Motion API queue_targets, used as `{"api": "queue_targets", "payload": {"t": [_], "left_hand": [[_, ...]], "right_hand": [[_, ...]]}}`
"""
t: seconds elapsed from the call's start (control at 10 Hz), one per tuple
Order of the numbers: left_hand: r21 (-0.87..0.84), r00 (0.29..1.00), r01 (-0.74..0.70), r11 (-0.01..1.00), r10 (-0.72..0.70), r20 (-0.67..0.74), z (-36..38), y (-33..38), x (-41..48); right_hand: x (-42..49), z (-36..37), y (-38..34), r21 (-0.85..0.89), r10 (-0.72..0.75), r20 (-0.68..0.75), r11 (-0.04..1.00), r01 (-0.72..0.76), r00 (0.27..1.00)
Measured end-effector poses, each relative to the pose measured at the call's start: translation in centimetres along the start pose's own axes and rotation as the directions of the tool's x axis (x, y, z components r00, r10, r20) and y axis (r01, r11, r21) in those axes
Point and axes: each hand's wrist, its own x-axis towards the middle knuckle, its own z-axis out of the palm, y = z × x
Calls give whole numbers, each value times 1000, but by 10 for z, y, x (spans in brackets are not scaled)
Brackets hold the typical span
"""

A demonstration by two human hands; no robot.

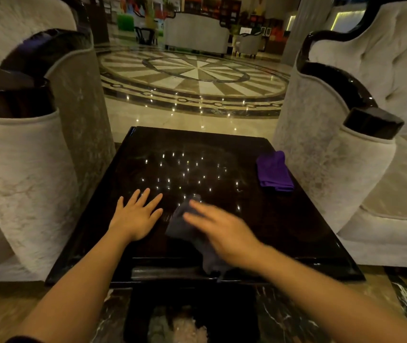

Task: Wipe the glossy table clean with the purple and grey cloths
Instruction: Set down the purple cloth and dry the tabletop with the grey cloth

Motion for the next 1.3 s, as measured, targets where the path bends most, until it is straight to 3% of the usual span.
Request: {"api": "queue_targets", "payload": {"t": [0.1,0.2,0.3,0.4,0.5,0.7,1.0,1.3], "left_hand": [[-10,1000,1,1000,-1,7,0,0,-1],[-7,1000,6,1000,-6,8,-1,0,-1],[-3,1000,8,1000,-8,15,-3,0,-1],[9,1000,5,1000,-5,17,-3,0,-1],[13,1000,3,1000,-4,20,-2,0,-1],[12,1000,-5,1000,5,4,-3,1,-1],[6,1000,-4,1000,4,7,-3,2,-2],[9,1000,0,1000,0,-1,-1,3,-2]], "right_hand": [[24,-16,42,-99,133,-11,986,-134,991],[49,-24,100,-291,274,-15,919,-267,962],[63,-16,145,-363,416,37,853,-376,909],[67,0,164,-241,570,230,819,-521,789],[70,23,172,-147,612,253,790,-596,749],[78,34,178,-127,671,231,739,-661,705],[81,53,119,-46,428,277,900,-434,860],[52,54,28,65,175,383,974,-215,907]]}}
